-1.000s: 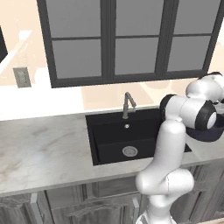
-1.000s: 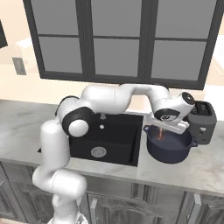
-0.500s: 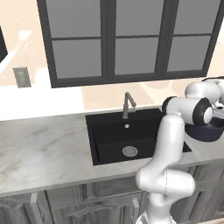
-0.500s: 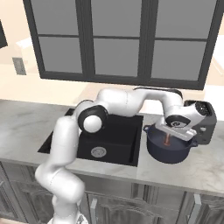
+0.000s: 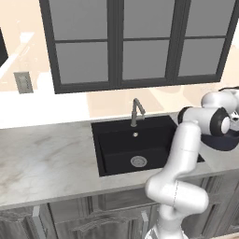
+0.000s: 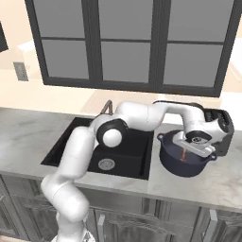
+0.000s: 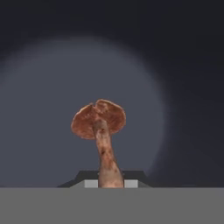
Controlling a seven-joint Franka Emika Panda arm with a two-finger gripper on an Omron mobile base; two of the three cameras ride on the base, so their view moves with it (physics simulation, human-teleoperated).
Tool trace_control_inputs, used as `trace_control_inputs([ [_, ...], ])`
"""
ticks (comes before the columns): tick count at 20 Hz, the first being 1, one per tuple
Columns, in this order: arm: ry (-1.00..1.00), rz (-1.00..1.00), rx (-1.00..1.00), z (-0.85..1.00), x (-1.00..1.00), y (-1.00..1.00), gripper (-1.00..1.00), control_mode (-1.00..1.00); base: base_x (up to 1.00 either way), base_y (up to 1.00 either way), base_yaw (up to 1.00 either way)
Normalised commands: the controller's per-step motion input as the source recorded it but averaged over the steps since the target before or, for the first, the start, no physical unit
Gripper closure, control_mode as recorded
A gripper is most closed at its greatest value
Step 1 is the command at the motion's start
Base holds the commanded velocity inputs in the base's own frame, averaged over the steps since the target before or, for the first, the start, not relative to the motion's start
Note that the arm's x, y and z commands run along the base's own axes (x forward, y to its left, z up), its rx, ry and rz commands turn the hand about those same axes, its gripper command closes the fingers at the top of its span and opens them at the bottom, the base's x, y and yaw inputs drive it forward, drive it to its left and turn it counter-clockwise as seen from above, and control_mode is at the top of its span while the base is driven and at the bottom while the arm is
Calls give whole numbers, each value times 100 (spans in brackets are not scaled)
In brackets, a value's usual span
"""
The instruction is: Dump the mushroom from the pot into the sink. Then turn on the water and wash the mushroom. Then turn off the water and put the mushroom back in the pot.
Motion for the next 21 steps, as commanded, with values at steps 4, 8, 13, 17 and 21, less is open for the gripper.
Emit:
trace_control_inputs([
  [4,1,-3,0,-30,34,3,-100,-100,0,0,0],
  [8,-3,-1,0,-2,1,0,-100,-100,0,0,0],
  [13,-8,0,0,14,-16,0,-100,-100,0,0,0],
  [17,-12,-1,0,29,-34,0,-100,-100,0,0,0],
  [21,-21,0,-2,68,-63,4,-100,-100,0,0,0],
])
